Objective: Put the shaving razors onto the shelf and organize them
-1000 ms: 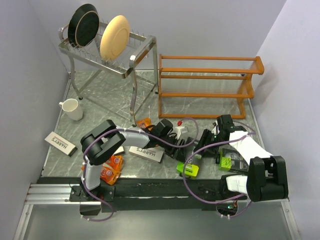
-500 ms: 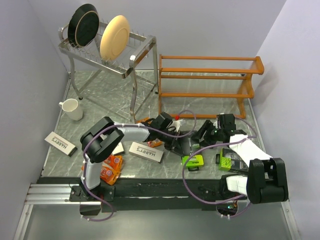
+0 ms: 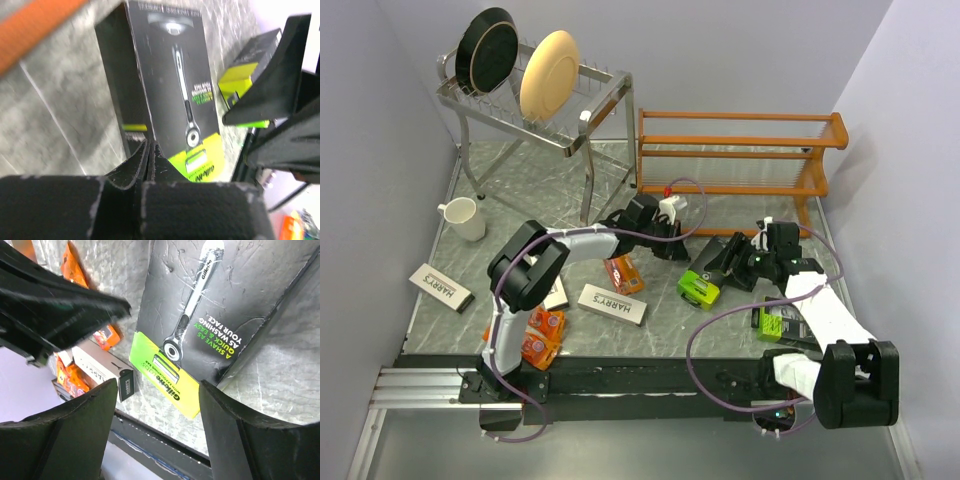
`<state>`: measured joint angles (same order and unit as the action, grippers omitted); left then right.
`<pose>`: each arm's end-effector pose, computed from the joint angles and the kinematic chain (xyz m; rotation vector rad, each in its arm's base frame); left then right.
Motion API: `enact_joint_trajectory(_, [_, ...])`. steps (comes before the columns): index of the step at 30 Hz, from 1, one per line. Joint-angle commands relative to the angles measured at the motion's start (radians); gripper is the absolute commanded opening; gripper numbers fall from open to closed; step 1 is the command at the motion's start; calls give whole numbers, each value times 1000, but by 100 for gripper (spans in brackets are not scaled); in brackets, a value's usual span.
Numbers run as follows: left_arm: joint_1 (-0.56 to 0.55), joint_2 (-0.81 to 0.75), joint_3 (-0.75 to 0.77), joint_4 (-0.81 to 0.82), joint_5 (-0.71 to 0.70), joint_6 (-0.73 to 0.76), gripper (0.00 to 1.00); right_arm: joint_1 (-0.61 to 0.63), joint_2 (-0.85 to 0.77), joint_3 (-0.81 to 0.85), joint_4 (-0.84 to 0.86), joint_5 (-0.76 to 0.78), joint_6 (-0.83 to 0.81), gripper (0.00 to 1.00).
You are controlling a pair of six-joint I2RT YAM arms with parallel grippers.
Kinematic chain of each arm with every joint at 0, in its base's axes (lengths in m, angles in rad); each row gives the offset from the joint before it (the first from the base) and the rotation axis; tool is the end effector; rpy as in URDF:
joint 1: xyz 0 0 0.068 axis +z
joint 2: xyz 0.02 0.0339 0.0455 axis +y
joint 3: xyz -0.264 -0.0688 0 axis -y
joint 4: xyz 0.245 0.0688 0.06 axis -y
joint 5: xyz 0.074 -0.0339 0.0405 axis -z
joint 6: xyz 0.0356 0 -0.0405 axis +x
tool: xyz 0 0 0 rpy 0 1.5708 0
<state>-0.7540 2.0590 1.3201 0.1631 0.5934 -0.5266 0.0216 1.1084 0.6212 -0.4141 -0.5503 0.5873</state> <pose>0.3160 -0.3240 0.1696 0.6497 2.2745 -1.3292 0.2111 0.0232 0.2063 0.4634 2.4768 0.9369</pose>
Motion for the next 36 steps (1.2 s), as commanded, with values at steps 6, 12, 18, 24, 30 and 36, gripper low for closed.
enact_joint_trajectory(6, [-5, -57, -74, 46, -79, -6, 34, -17, -13, 65, -156, 119, -8, 75])
enact_joint_trajectory(12, [-11, -151, -264, 154, -24, -142, 68, -15, -1, -11, -63, 110, 72, 80])
enact_joint_trajectory(18, [-30, -181, -390, 285, 0, -263, 66, -46, 60, -61, 50, 75, 123, 77])
enact_joint_trajectory(24, [-41, -143, -404, 409, 22, -346, 61, -54, 70, -83, 95, 55, 143, 76])
enact_joint_trajectory(30, [-60, -65, -345, 460, 35, -394, 55, -55, 71, -98, 135, 44, 154, 75])
enact_joint_trajectory(36, [-84, -63, -375, 472, 29, -417, 51, -66, 82, -107, 149, 36, 166, 75])
